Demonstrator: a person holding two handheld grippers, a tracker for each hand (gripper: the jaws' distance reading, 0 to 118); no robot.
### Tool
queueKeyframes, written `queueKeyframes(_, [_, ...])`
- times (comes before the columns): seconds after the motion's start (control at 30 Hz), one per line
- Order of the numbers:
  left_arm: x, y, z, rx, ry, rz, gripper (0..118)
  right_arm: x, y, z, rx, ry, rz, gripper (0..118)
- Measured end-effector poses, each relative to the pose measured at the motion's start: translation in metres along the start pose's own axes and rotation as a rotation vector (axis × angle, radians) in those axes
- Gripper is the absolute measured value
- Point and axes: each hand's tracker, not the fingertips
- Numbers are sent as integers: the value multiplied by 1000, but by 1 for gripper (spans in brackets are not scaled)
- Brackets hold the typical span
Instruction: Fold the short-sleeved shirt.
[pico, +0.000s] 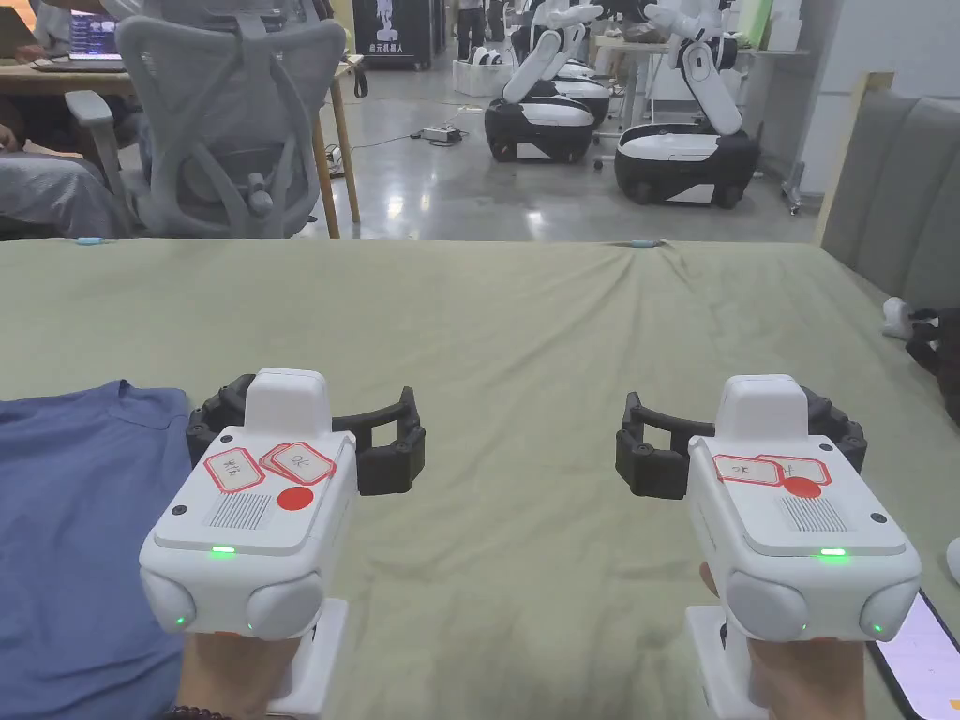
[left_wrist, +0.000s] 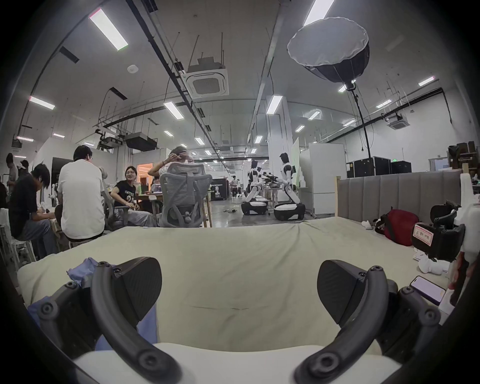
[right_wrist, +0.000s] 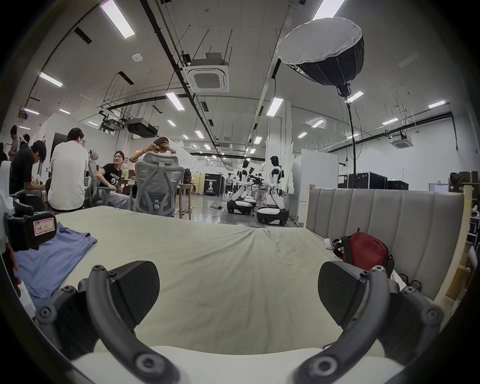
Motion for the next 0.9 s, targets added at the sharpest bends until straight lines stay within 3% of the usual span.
queueKeyframes(0.47, [1, -1, 0, -5, 6, 1, 117, 0, 1, 2, -7, 8, -8, 118])
queueKeyframes(0.5, [1, -1, 0, -8, 8, 0, 108, 0, 1, 3, -10, 22, -12, 106])
queueKeyframes(0.53, [0, -2, 2, -8, 9, -1, 72, 1, 1, 4, -12, 35, -16, 65])
queueKeyframes(0.57, [-1, -2, 3, 0, -1, 1, 28, 1, 1, 5, -4, 35, -20, 16])
queueKeyframes(0.6, [0, -1, 2, 3, 4, -1, 0, 0, 0, 4, 1, 21, -18, 0])
queueKeyframes(0.67, [3, -2, -2, -7, 57, -35, 2, -2, -1, 1, -16, -39, 28, 0])
queueKeyframes(0.77, [-3, 0, -3, -19, 15, -2, 2, 0, -3, -2, -32, 28, -13, 0])
queueKeyframes(0.9, [-10, -1, -1, -6, 56, 9, 2, -11, -3, -6, -32, 8, 11, 0])
